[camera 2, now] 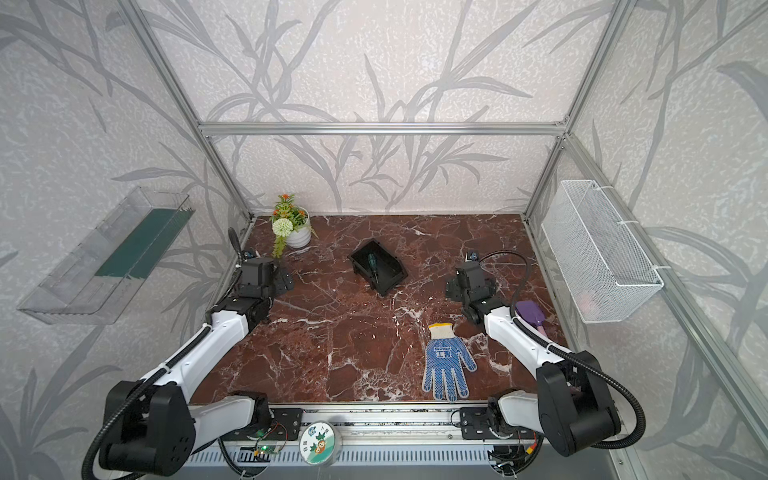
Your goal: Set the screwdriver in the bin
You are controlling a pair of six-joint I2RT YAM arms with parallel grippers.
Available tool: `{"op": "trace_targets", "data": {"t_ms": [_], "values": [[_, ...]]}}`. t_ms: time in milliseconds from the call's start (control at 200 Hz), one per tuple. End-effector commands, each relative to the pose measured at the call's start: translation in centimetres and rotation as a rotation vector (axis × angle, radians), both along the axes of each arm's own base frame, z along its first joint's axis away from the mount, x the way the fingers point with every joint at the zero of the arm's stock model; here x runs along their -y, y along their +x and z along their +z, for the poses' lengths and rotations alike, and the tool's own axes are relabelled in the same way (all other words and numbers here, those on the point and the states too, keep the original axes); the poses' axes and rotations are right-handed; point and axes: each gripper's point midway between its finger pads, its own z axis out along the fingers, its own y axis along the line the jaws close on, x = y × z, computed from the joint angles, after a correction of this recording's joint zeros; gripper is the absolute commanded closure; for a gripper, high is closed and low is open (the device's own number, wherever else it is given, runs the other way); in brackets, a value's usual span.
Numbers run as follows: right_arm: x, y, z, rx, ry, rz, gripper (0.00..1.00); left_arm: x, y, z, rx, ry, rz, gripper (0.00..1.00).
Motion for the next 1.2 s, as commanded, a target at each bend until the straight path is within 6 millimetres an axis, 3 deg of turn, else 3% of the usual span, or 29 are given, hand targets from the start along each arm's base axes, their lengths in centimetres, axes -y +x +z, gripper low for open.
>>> {"op": "trace_targets", "data": {"t_ms": [0,85,150,300,570,770,845,985,1195], "values": [[2.2,-0.2,0.2,0.037,-0.190,-0.019,0.01,-2.6,-1.6,-1.6,-0.066,0.165,0.047,0.01],[2.8,-0.7,-1.3,0.009,-0.227,-0.029,0.01,-4.1,-2.9,-2.6,-0.087,0.205,0.114,0.01],[2.7,-0.6,-1.4,0.009,-0.230,-0.018,0.01,-4.3,-3.1,-3.3,-0.096,0.220,0.101,0.01],[1.8,0.6,-0.8,0.076,-0.191,0.023,0.01,-4.5,-2.1,-3.8,-0.034,0.179,0.104,0.01],[0.0,4.1,-0.9,0.103,-0.165,0.080,0.01,-3.6,3.5,-3.4,0.072,0.143,0.012,0.01],[0.1,5.5,-1.5,0.050,-0.212,0.069,0.01,-2.2,7.6,-4.6,0.043,0.097,-0.087,0.01],[0.2,6.1,-1.6,0.062,-0.223,0.079,0.01,-2.4,8.0,-5.0,0.023,0.097,-0.085,0.01],[2.2,6.3,-2.0,0.088,-0.152,0.017,0.01,-1.7,7.9,-4.7,0.060,0.079,-0.133,0.01],[2.3,4.7,-1.6,0.177,0.010,0.097,0.01,-1.0,6.4,-3.4,0.214,0.090,-0.174,0.01]]}}
